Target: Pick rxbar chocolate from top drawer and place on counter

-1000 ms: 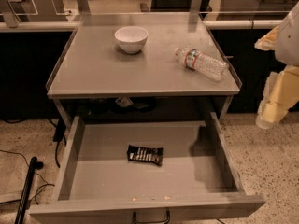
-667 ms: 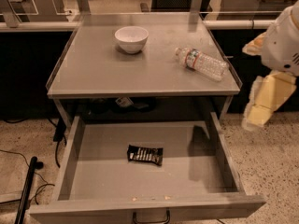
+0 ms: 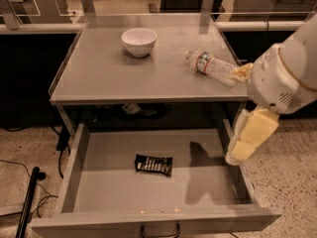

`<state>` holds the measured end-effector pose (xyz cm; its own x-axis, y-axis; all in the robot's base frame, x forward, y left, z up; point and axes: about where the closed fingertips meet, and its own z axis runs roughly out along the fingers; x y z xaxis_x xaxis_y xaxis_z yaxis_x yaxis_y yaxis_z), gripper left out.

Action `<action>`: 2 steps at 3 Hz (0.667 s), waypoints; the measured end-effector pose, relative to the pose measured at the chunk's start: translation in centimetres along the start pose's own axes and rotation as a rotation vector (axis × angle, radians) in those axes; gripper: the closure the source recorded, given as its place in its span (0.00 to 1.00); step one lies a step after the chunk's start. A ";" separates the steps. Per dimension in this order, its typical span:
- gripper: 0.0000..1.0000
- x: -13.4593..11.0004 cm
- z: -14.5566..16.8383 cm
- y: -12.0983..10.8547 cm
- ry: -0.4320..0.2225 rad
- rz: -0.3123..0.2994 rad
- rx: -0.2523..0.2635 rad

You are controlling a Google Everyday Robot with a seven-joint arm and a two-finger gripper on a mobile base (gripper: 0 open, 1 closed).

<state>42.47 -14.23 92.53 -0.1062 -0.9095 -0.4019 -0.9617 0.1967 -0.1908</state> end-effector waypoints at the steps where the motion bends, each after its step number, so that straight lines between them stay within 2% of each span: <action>1: 0.00 0.4 4.3 2.1 -0.015 0.004 -0.025; 2: 0.00 1.0 9.3 2.6 0.003 0.031 -0.025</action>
Offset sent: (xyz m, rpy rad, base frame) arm 0.0174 0.0444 -0.1595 -0.0069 0.0408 -0.0969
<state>42.25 -11.21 83.37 -0.1371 -0.9042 -0.4045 -0.9638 0.2160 -0.1562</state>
